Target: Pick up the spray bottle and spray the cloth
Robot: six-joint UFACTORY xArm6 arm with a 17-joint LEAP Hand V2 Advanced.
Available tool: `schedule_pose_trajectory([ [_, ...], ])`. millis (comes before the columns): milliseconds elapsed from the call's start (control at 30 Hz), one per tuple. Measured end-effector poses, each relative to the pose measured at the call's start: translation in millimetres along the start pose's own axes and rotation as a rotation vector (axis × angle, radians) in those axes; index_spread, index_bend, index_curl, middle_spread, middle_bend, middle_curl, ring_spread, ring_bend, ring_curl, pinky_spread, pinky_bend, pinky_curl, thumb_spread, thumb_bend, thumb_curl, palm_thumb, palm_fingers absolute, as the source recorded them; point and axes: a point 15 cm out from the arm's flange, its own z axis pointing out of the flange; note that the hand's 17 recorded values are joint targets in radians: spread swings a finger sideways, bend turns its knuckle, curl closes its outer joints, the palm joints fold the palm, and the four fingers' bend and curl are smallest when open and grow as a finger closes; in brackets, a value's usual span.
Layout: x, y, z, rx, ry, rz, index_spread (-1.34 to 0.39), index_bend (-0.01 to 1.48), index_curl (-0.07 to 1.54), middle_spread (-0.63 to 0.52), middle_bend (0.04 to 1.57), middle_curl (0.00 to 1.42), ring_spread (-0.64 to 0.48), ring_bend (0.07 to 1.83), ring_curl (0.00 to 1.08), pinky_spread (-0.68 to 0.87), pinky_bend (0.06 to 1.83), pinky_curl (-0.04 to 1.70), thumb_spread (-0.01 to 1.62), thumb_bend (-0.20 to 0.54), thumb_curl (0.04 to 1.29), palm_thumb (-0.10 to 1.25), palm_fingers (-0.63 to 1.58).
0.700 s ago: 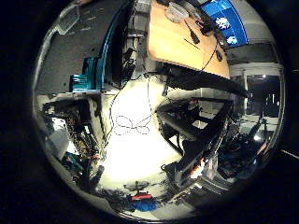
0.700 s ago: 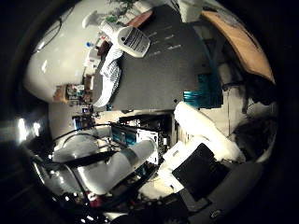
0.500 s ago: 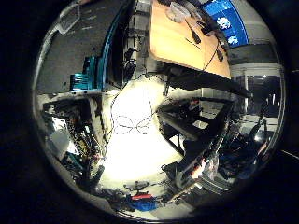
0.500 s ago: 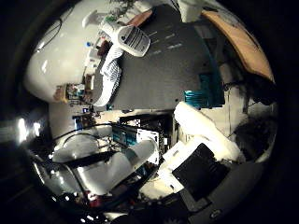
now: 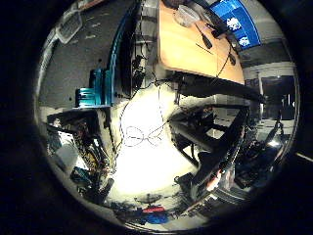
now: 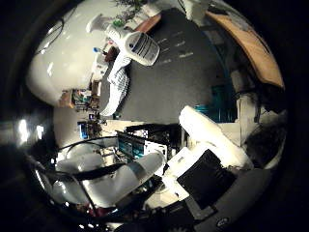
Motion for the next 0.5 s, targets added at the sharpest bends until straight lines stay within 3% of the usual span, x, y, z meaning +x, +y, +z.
schedule_pose_trajectory([
  [500,-38,-52,-5,0.2,-0.152,0.045,-0.26,0.15,0.3,0.05,0.2,0.35,0.11,0.25,0.25,0.36,0.33,0.32,1.17,-0.025,0.33,0.67,0.21],
])
